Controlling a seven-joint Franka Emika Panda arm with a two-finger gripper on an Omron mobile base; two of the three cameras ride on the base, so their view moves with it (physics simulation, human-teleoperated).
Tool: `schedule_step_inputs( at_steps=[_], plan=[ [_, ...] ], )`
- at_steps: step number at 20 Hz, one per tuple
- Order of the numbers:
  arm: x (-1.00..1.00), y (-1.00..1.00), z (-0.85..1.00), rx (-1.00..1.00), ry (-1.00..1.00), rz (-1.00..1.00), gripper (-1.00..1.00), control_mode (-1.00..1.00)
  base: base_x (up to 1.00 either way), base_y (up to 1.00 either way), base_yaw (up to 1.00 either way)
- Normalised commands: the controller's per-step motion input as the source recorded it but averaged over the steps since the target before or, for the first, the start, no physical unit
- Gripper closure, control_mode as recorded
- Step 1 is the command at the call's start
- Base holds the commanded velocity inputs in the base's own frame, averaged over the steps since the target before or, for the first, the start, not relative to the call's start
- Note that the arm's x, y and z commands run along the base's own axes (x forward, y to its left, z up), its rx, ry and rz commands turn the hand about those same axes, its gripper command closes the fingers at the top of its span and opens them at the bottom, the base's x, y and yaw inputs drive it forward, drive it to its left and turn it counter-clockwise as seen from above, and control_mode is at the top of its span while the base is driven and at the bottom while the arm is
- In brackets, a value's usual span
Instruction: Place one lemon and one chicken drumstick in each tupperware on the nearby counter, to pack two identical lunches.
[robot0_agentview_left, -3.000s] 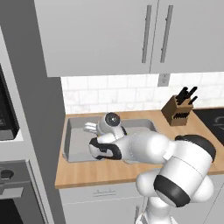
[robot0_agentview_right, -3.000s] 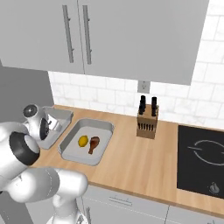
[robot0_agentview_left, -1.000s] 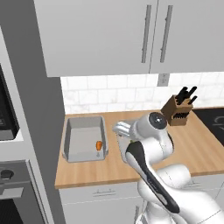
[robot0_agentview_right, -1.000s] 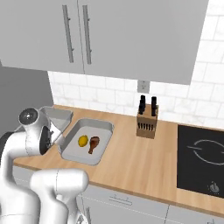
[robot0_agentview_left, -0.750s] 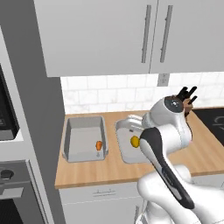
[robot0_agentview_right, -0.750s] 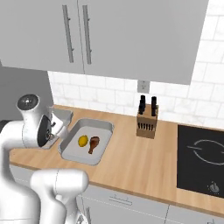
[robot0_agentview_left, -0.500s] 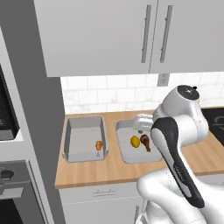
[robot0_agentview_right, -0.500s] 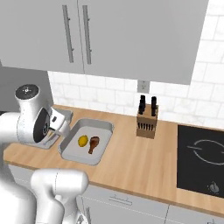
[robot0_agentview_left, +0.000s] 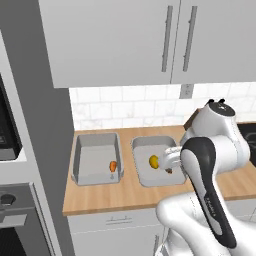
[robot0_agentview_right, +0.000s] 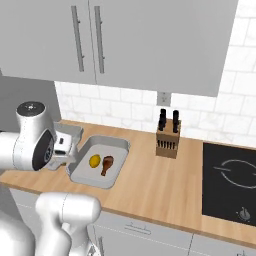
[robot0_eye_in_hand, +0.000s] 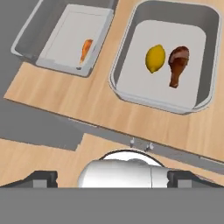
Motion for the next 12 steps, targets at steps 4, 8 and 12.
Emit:
schedule_step_inputs(
  at_steps=[4,8,12],
  plan=[
    [-0.63,-0.34,-0.03,-0.04,-0.11,0.09,-1.0,-1.0,0.0,0.0,0.0],
    [0.0,0.0,0.0,0.0,0.0,0.0,-1.0,1.0,-0.84,-0.06,0.0],
    [0.0,0.0,0.0,0.0,0.0,0.0,-1.0,1.0,-0.96,0.0,0.0]
  ],
)
